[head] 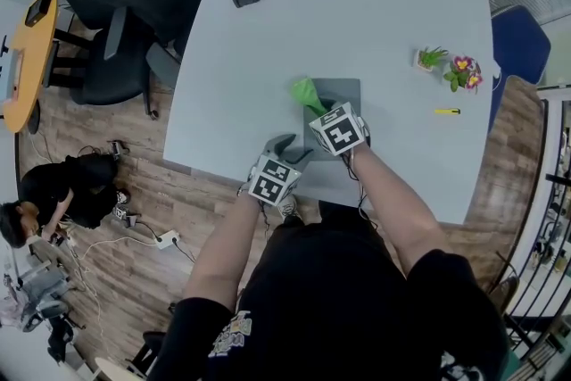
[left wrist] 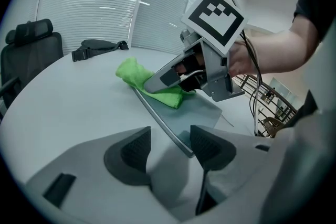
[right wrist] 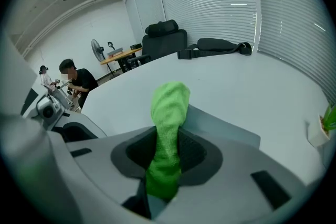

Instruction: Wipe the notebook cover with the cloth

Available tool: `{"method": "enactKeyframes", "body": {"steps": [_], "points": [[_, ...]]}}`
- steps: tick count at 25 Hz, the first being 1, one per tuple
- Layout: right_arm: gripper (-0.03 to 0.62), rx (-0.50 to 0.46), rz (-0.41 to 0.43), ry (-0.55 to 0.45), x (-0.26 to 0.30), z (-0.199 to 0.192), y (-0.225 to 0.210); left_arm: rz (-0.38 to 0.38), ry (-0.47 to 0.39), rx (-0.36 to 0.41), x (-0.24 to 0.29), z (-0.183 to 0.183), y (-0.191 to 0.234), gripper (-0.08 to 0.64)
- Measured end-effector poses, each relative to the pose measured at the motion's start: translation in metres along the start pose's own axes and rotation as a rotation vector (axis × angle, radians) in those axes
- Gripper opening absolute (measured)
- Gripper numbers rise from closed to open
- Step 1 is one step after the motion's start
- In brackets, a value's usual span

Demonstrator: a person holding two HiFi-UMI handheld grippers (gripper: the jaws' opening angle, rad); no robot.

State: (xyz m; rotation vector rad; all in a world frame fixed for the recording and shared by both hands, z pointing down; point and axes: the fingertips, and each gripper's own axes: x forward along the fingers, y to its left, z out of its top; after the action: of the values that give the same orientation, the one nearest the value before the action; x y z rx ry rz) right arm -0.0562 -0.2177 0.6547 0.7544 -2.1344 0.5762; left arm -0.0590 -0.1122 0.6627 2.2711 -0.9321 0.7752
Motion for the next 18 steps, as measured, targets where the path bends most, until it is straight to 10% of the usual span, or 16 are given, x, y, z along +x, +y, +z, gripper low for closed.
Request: {"method": "enactKeyframes", "body": {"steps": [18], "points": [[0.11,0.198,-0.141,-0.038,-0.04,-0.035,-0.068,-0.001,0.0,-0.003,-0.001,-0.002,0.002,0.238]]}}
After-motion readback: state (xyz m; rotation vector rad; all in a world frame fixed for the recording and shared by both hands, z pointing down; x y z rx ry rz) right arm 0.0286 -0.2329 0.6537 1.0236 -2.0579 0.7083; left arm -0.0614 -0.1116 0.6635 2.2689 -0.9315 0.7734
